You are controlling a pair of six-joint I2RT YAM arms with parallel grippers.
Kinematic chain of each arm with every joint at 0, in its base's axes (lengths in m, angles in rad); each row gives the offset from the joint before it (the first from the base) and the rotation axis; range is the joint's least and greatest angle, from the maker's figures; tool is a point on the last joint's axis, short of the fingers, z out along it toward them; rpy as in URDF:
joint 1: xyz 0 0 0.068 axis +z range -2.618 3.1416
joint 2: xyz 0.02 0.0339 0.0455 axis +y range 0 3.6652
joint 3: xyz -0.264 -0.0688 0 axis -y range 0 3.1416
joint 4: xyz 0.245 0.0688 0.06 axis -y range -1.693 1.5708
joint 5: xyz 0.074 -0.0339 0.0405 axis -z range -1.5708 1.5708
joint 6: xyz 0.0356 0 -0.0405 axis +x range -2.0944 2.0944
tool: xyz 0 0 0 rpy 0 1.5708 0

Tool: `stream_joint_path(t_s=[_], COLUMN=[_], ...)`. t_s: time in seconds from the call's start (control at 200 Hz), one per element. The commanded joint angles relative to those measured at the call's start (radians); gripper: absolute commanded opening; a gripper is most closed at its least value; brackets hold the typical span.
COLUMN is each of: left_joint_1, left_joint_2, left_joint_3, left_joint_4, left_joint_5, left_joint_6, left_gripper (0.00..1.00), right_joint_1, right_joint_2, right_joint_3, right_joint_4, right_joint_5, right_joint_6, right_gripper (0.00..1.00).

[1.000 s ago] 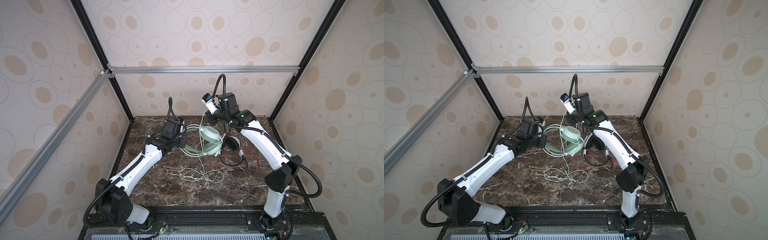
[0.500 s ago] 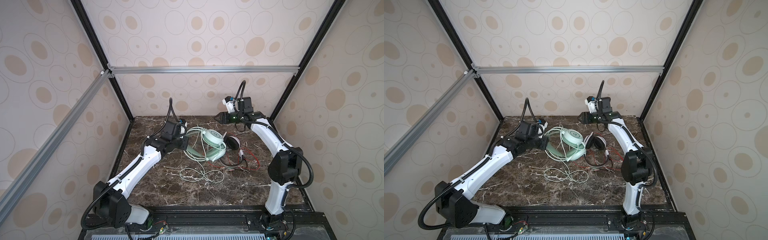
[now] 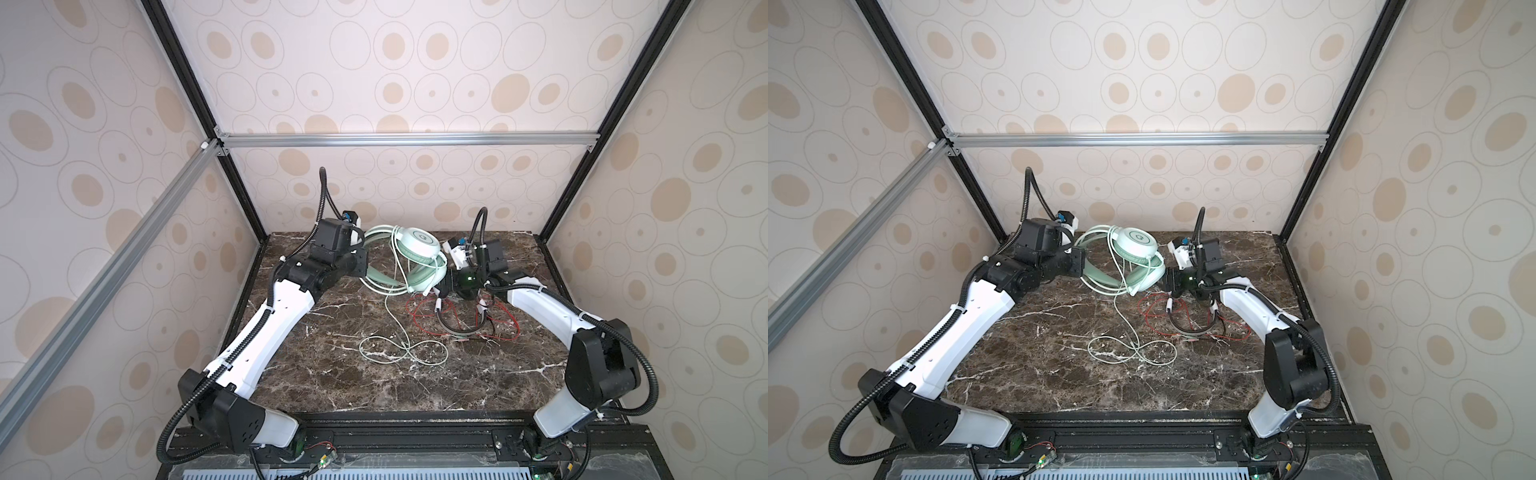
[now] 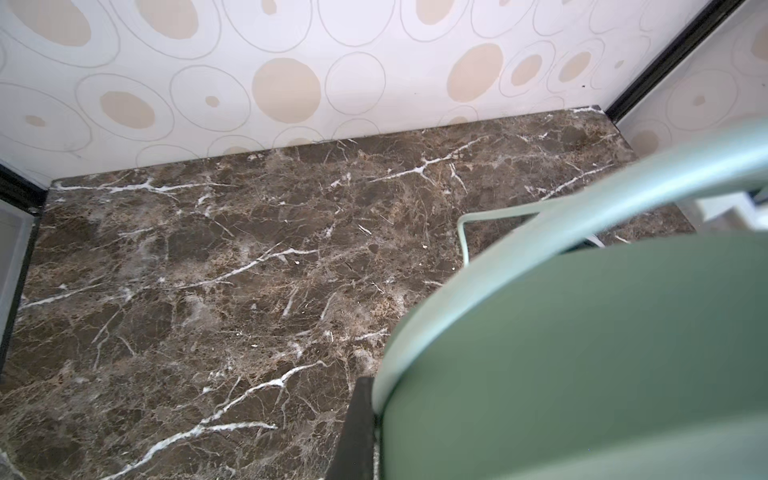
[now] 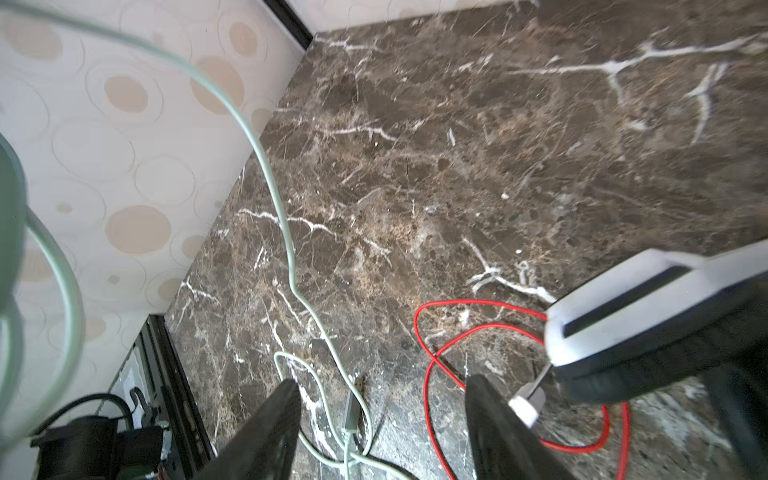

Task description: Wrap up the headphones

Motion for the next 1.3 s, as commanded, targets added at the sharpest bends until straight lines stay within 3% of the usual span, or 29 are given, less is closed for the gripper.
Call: stream_joint_path(t_s=[0.0,0.24,0.595,0.775,1.005,1.295], left_joint_1=[0.017,0.044,0.060,0.095,0.150,0.162], left_joint_2=[-0.005,-0.068,-0.133,-0.152,-0.164,-0.162], left_joint_3=[0.099,0.022,-0.071,-0.108,-0.155,-0.158], left_joint_4=[0.032,0.112,0.146,0.172,0.234,0.232], left_joint_5=[-0.011,-0.056,-0.181,-0.169,-0.072,-0.080], left_joint_6=[-0.053,-0.082,-0.272,-0.320,-0.357,-0.353], left_gripper=[0.00,0.00,0.00,0.00,0.00,0.00], right_joint_1=[0.079,0.158,0.162,0.161,0.163,0.171], right_joint_2=[0.045,0.183,0.283,0.291,0.275,0.289], right_joint_3=[-0.056,-0.070,0.004,0.007,-0.045,-0.113], right_joint_4=[0.083,0.207,0.162,0.139,0.163,0.238], right_joint_5=[-0.039,-0.078,-0.154,-0.168,-0.165,-0.174], right_joint_6=[-0.037,0.005,-0.051,-0.077,-0.083,-0.052], right_gripper=[0.64,0.61,0.58,0.57,0.56,0.53])
